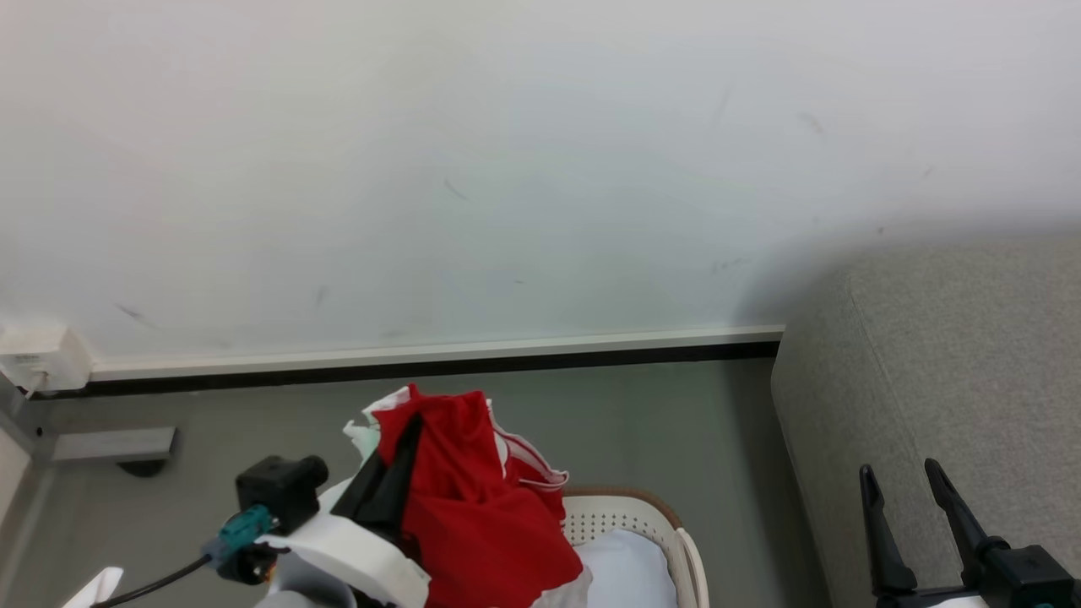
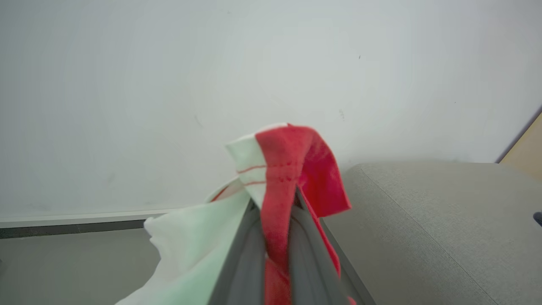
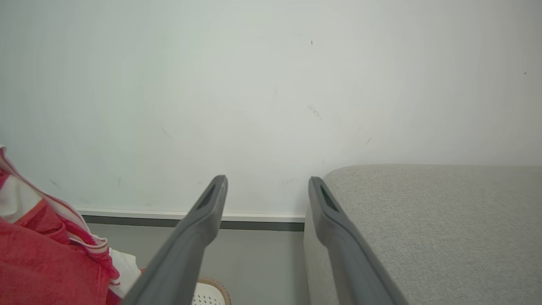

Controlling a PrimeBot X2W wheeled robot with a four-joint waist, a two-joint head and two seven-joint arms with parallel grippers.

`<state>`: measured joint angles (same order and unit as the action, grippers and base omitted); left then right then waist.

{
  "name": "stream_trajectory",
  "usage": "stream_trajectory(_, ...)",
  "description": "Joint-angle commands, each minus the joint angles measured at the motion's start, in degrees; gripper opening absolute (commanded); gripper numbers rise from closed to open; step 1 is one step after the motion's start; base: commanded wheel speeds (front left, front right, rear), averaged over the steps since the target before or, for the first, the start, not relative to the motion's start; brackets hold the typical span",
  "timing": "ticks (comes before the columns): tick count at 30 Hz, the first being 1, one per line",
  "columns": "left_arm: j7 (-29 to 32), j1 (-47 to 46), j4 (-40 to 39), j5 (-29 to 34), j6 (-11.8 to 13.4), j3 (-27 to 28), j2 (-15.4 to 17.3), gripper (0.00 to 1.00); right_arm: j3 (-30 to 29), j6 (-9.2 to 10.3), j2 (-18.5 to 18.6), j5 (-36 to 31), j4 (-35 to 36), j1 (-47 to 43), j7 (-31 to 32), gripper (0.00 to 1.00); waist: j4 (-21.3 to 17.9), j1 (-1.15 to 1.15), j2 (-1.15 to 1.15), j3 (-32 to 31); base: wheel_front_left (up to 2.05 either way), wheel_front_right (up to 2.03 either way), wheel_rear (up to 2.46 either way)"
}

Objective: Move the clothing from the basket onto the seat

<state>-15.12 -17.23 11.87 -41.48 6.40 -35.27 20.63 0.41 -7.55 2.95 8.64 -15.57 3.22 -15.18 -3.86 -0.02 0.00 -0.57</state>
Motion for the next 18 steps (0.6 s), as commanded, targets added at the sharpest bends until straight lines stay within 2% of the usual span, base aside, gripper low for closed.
stream_trajectory(1,0.0,1.2,-0.8,1.4,0.0,1.1,0.6,0.0,-0.1,0.12,0.3,-0.3,-0.1,-0.9,0.0,1.0,0.3,0.02,0.0,-0.7,0.0,0.0,0.0)
stream_trajectory(7,0.0,2.6,-2.7,4.2,-1.0,4.5,0.9,0.0,-0.2,0.12,0.4,0.0,0.2,-1.6,0.0,1.0,0.7,0.02,0.0,-1.9,0.0,0.0,0.0)
stream_trajectory(18,0.0,2.5,-5.1,4.9,-1.8,5.5,1.2,0.0,1.2,0.12,0.8,0.9,0.7,-1.3,0.0,1.0,0.8,0.02,0.0,-2.0,0.0,0.0,0.0)
